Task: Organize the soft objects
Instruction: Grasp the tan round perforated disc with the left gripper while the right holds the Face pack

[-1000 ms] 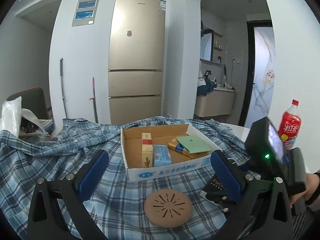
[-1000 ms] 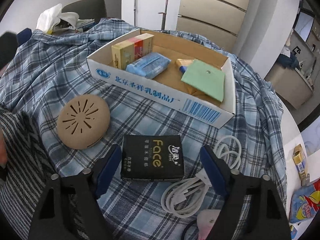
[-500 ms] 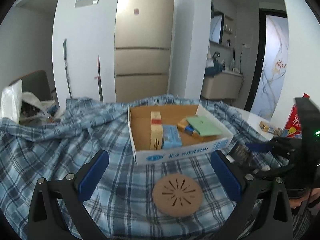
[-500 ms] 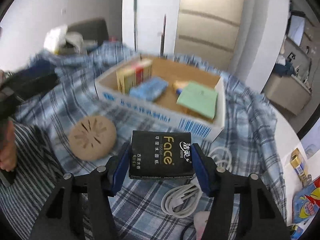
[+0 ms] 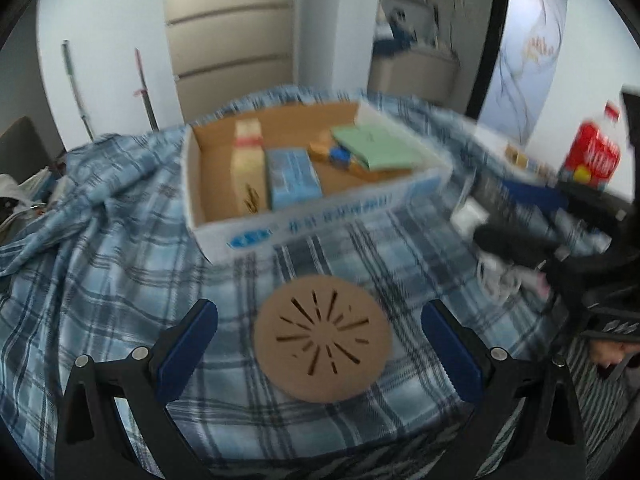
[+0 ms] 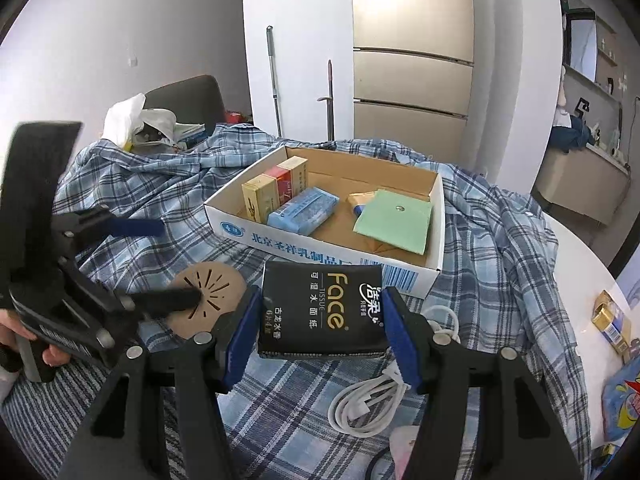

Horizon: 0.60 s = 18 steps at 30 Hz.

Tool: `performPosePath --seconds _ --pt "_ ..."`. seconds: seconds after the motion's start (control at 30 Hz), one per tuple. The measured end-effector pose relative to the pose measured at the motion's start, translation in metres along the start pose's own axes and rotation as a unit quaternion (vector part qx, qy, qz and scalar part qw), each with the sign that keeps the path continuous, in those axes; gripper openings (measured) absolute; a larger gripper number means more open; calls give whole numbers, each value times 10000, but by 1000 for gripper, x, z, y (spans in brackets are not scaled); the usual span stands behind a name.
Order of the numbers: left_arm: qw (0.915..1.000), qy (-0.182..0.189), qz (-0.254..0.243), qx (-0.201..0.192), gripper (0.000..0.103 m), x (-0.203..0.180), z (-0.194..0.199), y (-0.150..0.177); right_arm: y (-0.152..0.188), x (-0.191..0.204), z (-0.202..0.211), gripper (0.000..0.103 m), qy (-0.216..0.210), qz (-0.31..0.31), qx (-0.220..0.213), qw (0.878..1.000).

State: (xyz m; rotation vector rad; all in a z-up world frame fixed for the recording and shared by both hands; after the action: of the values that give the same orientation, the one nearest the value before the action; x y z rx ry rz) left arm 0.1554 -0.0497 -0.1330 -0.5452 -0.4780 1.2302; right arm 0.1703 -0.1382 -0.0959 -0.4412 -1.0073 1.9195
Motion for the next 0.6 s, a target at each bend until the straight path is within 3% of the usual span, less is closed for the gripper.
performPosePath --seconds 0.13,0.3,0.47,0.6 --pt "9991 -159 -126 376 103 -4 -15 7 0 -1 3 59 -47 -48 -44 10000" --pt "9980 -125 -104 612 103 -4 -23 13 0 -2 4 59 -95 -74 -54 9999" --pt "9958 -329 -194 830 103 -5 -37 16 0 -2 5 59 -167 -83 -61 9998" --pt "9953 -451 -344 783 103 -9 -35 14 0 -3 3 60 -117 -117 -21 9999"
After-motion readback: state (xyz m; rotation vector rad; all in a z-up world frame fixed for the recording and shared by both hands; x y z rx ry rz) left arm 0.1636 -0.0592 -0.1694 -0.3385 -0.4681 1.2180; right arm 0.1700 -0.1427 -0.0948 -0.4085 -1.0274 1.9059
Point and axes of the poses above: each gripper's, at about its wrist camera, not at the fingertips, and z roughly against the way its jaws point, x to its left, y to its underside, the point moved 7 cm from there along -z, roughly the way its jaws point, and after that the axes turned 7 degrees about -y, right-handed, at the moved point
